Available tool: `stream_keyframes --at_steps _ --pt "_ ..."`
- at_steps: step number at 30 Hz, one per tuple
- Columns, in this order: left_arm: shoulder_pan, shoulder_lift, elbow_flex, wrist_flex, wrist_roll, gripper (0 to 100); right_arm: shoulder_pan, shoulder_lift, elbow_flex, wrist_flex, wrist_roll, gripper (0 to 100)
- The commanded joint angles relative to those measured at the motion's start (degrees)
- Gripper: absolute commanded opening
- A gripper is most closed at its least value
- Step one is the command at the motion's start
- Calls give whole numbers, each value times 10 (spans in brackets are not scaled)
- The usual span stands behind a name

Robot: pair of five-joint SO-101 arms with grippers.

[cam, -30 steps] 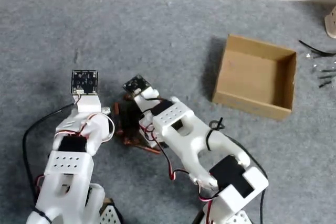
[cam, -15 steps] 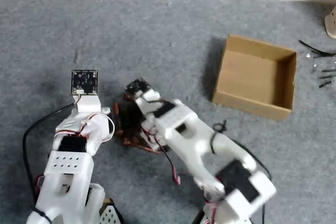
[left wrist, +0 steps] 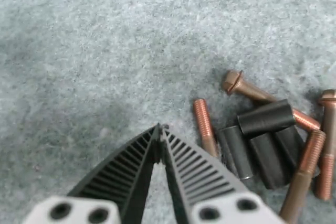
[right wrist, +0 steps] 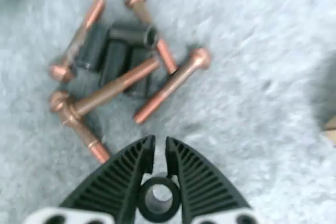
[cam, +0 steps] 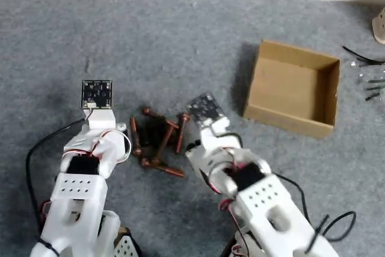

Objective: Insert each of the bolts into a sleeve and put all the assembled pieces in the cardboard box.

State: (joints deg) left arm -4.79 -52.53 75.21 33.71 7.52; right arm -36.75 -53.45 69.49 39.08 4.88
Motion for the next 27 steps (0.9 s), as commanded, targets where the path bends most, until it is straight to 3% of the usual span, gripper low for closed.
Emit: stream_keyframes --at_steps 1,12,19,27 --pt "-2 0 -18 -10 4 7 23 -87 36 -42 -4 4" --pt "-2 0 -18 -10 4 7 29 -178 99 -70 -2 12" --pt "-2 0 -18 -10 4 7 29 -141 97 -70 -4 193" --pt "-2 0 -18 -10 4 7 29 -89 95 -79 -4 200"
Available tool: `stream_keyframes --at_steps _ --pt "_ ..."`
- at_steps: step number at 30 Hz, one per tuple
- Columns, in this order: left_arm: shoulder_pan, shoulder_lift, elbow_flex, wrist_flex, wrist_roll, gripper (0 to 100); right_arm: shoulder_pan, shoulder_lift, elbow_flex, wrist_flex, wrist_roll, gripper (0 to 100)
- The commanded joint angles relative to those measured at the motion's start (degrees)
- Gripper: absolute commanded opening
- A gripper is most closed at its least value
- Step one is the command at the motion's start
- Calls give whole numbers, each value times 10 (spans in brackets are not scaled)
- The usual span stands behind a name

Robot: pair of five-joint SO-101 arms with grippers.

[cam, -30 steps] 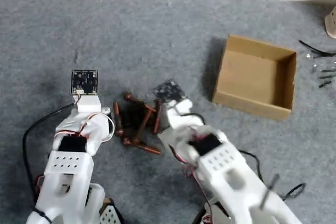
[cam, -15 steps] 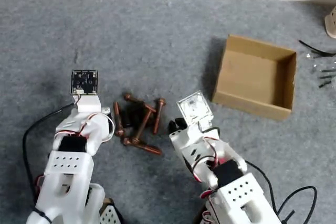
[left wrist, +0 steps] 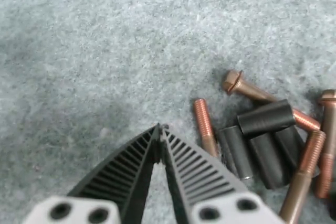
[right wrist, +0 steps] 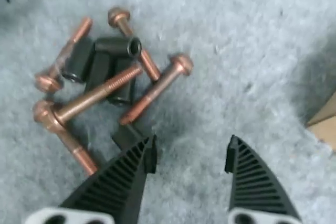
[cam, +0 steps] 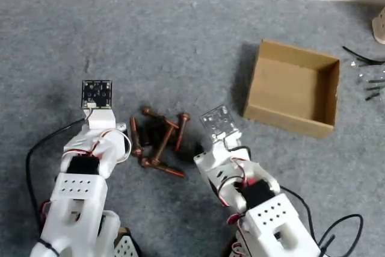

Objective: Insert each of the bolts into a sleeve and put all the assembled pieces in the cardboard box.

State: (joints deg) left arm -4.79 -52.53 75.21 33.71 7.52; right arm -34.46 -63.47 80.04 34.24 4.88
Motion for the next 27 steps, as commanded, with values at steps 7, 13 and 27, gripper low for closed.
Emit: stream_keyframes --at_steps 7,13,27 --pt "-1 0 -18 -10 4 7 -14 112 -13 -44 -2 200" --pt "24 0 -17 -10 2 7 -22 269 -101 -57 0 200" --pt "22 0 -19 -10 2 7 -95 522 -213 -58 62 200"
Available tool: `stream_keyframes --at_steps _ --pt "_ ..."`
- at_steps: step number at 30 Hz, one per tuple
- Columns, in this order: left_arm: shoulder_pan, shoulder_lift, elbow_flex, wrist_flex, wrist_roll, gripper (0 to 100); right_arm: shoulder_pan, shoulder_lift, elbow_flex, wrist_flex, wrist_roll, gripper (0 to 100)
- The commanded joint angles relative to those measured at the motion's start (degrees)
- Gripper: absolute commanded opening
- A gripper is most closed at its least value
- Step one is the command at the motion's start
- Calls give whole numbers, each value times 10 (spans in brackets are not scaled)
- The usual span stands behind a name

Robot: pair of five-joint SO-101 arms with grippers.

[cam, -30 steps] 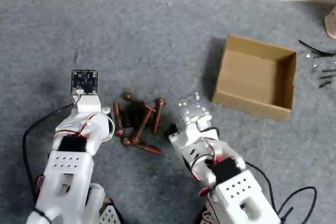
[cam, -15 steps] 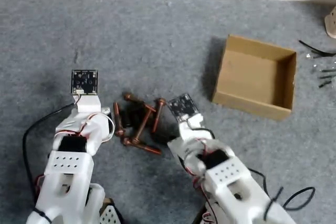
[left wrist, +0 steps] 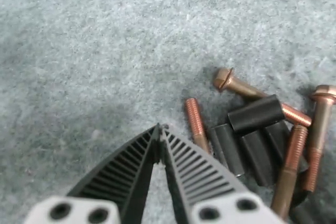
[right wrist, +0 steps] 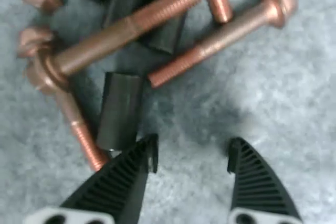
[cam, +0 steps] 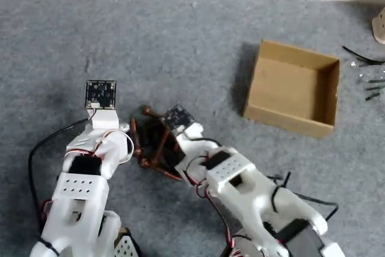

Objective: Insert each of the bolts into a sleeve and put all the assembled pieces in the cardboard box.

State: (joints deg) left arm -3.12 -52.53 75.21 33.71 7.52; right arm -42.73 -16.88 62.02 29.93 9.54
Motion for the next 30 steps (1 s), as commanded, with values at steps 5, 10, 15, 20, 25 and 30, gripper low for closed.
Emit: stream_keyframes --at_steps 5,10,15,20,25,30 --pt "6 0 -18 -10 2 7 -11 129 -122 63 14 199" --pt "6 0 -18 -10 2 7 -10 160 -164 92 14 198" --pt "5 0 -18 -10 2 7 -10 159 -165 94 16 152" --pt "5 0 -18 -10 2 7 -12 157 -167 106 18 12" --pt "5 0 -18 -10 2 7 -8 157 -166 118 29 4" --pt "5 0 -19 -10 2 7 -1 80 -151 110 29 4"
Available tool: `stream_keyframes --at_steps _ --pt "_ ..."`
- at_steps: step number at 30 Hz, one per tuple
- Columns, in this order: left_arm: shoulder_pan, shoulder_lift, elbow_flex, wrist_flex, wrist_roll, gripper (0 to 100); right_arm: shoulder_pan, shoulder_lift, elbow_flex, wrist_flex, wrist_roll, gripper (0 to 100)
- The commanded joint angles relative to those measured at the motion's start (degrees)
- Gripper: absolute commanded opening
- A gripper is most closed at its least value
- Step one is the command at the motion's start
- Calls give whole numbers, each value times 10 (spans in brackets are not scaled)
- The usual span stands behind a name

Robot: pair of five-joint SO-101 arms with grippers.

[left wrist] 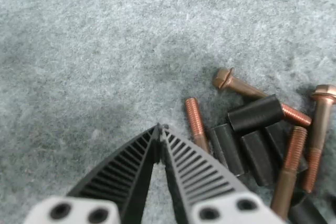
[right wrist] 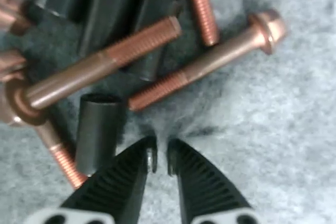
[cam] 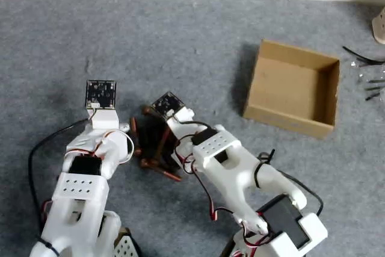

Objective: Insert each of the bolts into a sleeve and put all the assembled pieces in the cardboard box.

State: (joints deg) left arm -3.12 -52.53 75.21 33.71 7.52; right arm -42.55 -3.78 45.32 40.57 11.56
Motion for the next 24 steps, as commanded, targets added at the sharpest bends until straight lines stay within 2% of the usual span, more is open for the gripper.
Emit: stream_keyframes --at_steps 1,7,14,18,24 --pt "5 0 -19 -10 2 7 5 -80 40 -6 9 4" --pt "5 0 -19 -10 2 7 31 -306 218 -116 -10 4" --pt "5 0 -19 -10 2 7 33 -553 333 -124 -33 4" --pt "5 0 -17 -10 2 7 50 -625 363 -124 -34 9" --pt "5 0 -17 -10 2 7 53 -642 368 -124 -34 10"
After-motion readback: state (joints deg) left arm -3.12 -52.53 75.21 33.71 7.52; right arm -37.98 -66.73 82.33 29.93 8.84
